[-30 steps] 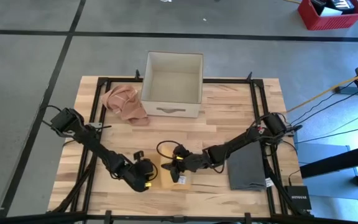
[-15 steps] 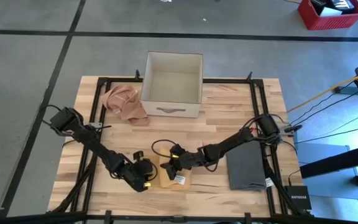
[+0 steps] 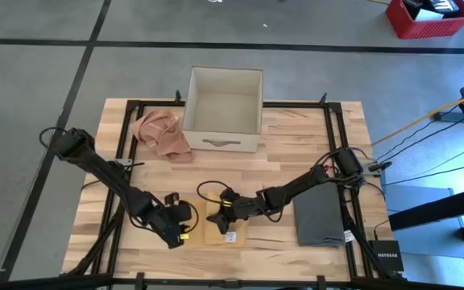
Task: Fold towel
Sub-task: Fold the yellow towel
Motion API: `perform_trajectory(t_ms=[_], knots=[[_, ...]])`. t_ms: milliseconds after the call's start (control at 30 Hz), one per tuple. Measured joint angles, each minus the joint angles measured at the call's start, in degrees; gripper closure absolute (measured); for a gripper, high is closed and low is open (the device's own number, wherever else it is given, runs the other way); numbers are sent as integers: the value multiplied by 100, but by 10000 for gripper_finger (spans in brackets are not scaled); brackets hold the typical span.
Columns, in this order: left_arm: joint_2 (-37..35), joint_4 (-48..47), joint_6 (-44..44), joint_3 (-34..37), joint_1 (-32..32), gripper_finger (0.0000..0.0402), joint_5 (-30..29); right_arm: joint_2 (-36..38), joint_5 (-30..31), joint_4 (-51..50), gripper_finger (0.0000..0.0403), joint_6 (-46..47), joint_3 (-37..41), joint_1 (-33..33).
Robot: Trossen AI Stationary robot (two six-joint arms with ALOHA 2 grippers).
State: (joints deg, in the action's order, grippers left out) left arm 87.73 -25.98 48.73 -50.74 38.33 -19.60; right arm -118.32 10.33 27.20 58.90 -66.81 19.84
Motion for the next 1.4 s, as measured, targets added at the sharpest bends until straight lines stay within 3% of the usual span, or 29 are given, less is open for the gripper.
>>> perform_trajectory(t_ms=[167, 267, 400, 567, 800, 1000, 1133, 1233, 1400], knots=[[-794, -756, 467, -54, -37, 270, 681, 0, -120, 70, 230, 87, 0, 0], [-1365, -1203, 612, -139, -26, 270, 761, 0, -141, 210, 217, 145, 0, 0], [-1987, -1165, 395, -151, 0, 270, 28, 4, -141, 333, 215, 116, -83, -7], [-2128, -767, 2, -108, -2, 270, -1228, 17, -91, 130, 215, -107, -171, -9], [-1515, 337, -438, 194, -35, 270, -1535, 19, -355, 163, 215, -758, -168, -7], [-586, 1192, -852, 280, -101, 270, -1516, 439, -732, -634, 215, -1979, -170, 116], [164, 1345, -1065, 280, -289, 270, -1510, 455, 178, -1299, 215, -3120, -134, 503], [558, 885, -755, 280, -391, 270, -1161, 237, 759, -1272, 215, -3586, -10, 725], [817, 30, 399, 269, -279, 270, -278, -121, 802, -1451, 215, -3425, 136, 762]])
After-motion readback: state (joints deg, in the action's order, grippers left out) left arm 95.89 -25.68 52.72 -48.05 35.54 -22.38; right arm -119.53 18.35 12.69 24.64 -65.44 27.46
